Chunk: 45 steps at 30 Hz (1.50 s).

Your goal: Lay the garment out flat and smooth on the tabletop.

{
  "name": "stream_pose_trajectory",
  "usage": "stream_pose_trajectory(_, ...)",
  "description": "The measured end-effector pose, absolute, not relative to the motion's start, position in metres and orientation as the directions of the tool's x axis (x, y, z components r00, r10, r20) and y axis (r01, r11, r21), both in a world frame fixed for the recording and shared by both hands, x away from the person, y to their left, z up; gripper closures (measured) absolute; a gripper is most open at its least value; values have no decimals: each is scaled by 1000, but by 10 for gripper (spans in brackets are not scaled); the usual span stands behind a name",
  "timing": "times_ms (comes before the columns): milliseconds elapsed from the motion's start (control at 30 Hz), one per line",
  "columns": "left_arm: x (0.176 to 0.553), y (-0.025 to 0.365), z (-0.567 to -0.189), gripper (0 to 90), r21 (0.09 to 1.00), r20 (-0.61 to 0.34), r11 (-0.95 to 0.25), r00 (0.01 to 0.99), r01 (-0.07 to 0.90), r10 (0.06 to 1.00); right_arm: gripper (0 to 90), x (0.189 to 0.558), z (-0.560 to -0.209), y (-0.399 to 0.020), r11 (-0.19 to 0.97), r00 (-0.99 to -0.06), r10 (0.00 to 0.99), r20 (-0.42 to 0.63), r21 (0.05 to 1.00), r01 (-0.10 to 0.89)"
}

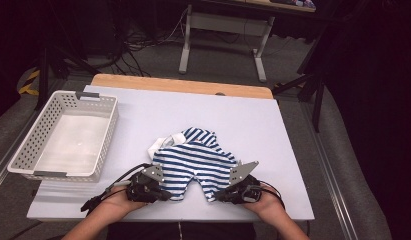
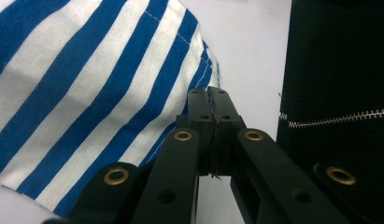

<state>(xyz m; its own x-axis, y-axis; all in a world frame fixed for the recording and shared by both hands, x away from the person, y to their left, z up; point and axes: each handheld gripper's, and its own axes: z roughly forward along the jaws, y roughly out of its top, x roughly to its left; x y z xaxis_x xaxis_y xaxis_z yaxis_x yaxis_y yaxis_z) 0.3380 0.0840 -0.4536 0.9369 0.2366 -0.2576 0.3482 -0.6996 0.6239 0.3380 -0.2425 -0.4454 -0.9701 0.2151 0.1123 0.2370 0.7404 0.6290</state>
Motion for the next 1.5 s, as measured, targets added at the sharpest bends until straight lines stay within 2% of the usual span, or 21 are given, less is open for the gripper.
stream_pose_trajectory(67, 339, 85, -451, 882, 649, -261, -673, 935, 353, 239, 820, 338, -443, -244, 725, -971, 210, 114, 648, 233)
stream_pose_trajectory(133, 342, 88, -445, 770, 678, -277, -637, 930, 367, 242, 773, 341, -437, -246, 695, -970, 212, 120, 680, 236)
stream_pose_trajectory(167, 343, 90, -443, 745, 694, -269, -621, 931, 365, 248, 744, 343, -433, -247, 669, -969, 217, 119, 704, 237)
stream_pose_trajectory(333, 353, 101, -427, 626, 762, -245, -519, 914, 387, 323, 608, 360, -416, -247, 571, -957, 276, 87, 787, 236)
stream_pose_trajectory(433, 362, 106, -420, 560, 794, -225, -458, 894, 399, 387, 579, 376, -411, -243, 535, -941, 335, 58, 810, 240)
stream_pose_trajectory(667, 376, 117, -416, 542, 819, -222, -387, 856, 423, 467, 576, 413, -413, -225, 502, -912, 410, 14, 831, 238)
stream_pose_trajectory(900, 380, 126, -419, 508, 826, -221, -349, 824, 443, 522, 567, 438, -420, -209, 508, -913, 409, 12, 828, 239)
stream_pose_trajectory(1000, 381, 129, -420, 508, 825, -234, -335, 815, 455, 530, 599, 443, -421, -203, 524, -917, 398, 7, 819, 234)
stream_pose_trajectory(1133, 381, 130, -419, 509, 831, -222, -333, 814, 446, 537, 807, 445, -422, -197, 549, -930, 366, 33, 800, 244)
stream_pose_trajectory(1200, 381, 132, -419, 510, 834, -221, -327, 811, 445, 542, 876, 441, -421, -196, 566, -938, 345, 42, 788, 243)
stream_pose_trajectory(1500, 384, 137, -419, 508, 838, -219, -301, 786, 454, 578, 885, 395, -420, -196, 646, -975, 216, 52, 741, 183)
